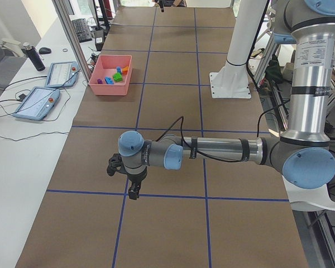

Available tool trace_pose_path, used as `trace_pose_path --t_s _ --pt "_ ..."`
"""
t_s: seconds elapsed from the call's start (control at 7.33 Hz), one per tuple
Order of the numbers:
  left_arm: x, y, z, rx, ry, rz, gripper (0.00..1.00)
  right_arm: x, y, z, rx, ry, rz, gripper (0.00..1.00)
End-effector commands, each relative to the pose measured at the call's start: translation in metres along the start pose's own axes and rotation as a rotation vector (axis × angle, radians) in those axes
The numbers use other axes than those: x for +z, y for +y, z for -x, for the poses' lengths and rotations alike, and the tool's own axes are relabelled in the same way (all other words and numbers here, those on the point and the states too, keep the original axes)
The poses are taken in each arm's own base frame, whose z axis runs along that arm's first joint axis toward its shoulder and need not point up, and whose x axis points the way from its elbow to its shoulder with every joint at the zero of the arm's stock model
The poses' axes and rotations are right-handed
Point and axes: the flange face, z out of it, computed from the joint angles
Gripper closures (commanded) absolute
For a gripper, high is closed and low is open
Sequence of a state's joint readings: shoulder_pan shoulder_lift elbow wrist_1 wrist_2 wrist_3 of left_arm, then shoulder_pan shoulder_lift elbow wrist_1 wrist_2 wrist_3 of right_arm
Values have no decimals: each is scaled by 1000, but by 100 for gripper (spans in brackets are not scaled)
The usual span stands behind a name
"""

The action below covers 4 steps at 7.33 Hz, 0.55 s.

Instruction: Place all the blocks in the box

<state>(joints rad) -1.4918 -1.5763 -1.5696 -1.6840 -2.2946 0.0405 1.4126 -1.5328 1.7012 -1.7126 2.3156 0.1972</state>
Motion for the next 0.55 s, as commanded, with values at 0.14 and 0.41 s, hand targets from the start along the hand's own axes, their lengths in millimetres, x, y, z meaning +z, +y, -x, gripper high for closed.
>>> trace_pose_path --t_s 0.14,0.41 --pt "-1 -3 -1 -6 0 -3 0 13 14 -13 51 -17 -38 0" --pt "-2 -3 -1 -6 0 -6 0 15 18 -16 93 -22 -52 0"
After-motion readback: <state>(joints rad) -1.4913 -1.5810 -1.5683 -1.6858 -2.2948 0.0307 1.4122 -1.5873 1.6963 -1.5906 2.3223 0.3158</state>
